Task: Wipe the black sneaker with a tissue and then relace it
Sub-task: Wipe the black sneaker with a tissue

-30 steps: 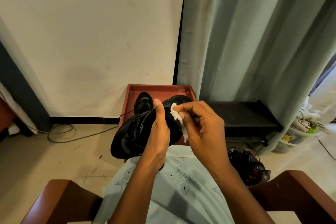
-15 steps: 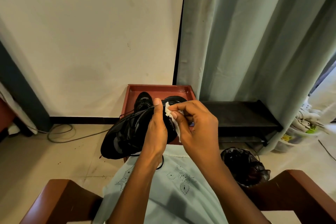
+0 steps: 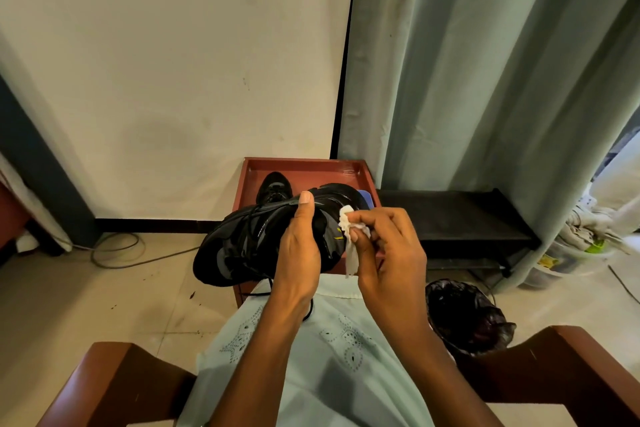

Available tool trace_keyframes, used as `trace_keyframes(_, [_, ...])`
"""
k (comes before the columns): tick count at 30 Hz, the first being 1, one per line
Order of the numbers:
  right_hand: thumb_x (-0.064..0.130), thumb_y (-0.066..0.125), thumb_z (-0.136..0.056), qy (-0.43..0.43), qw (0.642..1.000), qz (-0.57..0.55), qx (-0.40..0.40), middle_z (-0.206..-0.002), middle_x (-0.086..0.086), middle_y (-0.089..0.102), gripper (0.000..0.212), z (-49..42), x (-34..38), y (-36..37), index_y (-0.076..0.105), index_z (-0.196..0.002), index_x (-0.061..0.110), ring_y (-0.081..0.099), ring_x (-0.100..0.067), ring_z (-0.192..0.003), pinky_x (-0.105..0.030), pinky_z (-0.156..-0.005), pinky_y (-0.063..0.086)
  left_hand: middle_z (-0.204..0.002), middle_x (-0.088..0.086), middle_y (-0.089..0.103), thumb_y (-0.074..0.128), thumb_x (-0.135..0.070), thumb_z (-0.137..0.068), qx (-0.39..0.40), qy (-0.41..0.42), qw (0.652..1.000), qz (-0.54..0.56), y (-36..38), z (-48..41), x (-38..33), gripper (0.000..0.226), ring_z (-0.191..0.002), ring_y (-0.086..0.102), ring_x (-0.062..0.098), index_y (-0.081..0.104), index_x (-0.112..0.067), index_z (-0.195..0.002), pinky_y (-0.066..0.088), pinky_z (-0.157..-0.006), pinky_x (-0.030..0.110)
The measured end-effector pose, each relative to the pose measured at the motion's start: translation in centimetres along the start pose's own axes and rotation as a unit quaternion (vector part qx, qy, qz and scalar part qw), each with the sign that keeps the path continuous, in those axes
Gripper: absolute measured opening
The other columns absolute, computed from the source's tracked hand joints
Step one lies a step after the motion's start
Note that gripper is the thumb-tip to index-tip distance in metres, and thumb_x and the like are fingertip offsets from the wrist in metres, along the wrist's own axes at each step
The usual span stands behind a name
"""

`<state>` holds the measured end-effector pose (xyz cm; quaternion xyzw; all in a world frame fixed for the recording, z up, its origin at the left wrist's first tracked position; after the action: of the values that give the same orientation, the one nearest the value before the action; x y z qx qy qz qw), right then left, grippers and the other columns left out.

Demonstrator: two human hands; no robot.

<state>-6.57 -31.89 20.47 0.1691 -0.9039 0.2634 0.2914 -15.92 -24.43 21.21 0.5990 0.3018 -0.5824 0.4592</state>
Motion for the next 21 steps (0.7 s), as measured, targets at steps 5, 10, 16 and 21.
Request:
trace_keyframes(5, [0.021, 0.056, -0.098, 0.004, 0.995, 0.098, 0.034, -0.102, 0.009, 0.059, 0.018, -2.8, -0.1, 0.4, 0.072, -0.106, 0.024, 0.047, -0.015, -0.096, -0.03, -0.078, 0.043, -0.108, -0.013, 0.069, 0.037, -0.044, -0.102, 0.017, 0.016, 0.999, -0.022, 0.4, 0.4, 0.0, 0.031, -0.103, 0.062, -0.007, 0.067, -0.035, -0.101, 0.043, -0.096, 0.02])
trace_keyframes(10, [0.032, 0.058, -0.097, 0.018, 0.972, 0.18, 0.151, -0.102, 0.008, 0.051, 0.017, -5.5, -0.2, 0.4, 0.071, -0.107, 0.035, 0.037, -0.016, -0.1, -0.034, -0.08, 0.031, -0.09, -0.028, 0.064, 0.037, -0.035, -0.104, 0.014, 0.051, 0.998, -0.031, 0.5, 0.4, -0.1, 0.028, -0.086, 0.057, -0.025, 0.06, -0.045, -0.092, 0.039, -0.075, 0.002])
trace_keyframes(16, [0.036, 0.05, -0.099, -0.014, 0.992, 0.102, 0.071, -0.096, 0.007, 0.056, 0.023, -2.4, -0.6, 0.1, 0.07, -0.109, 0.029, 0.044, -0.011, -0.093, -0.035, -0.076, 0.044, -0.087, -0.017, 0.072, 0.039, -0.034, -0.104, -0.004, 0.054, 0.998, -0.014, 0.0, 0.0, 0.3, 0.032, -0.085, 0.064, -0.011, 0.067, -0.032, -0.089, 0.043, -0.076, 0.012])
trace_keyframes(21, [0.019, 0.06, -0.096, -0.037, 0.996, 0.084, 0.012, -0.1, 0.004, 0.06, 0.019, 0.0, -1.2, -0.6, 0.07, -0.113, 0.016, 0.052, -0.01, -0.094, -0.027, -0.077, 0.048, -0.104, -0.022, 0.064, 0.04, -0.035, -0.104, -0.02, 0.041, 0.999, 0.019, 0.2, 0.0, 0.3, 0.026, -0.091, 0.058, -0.015, 0.065, -0.032, -0.109, 0.038, -0.083, 0.008])
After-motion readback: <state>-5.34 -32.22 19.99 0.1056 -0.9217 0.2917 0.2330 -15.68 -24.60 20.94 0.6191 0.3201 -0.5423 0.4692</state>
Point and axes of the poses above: each hand's wrist, its own z-axis away from the middle knuckle, its own y-axis out of the palm, x = y × z, the point moved 2 cm from there along -z, towards the middle knuckle
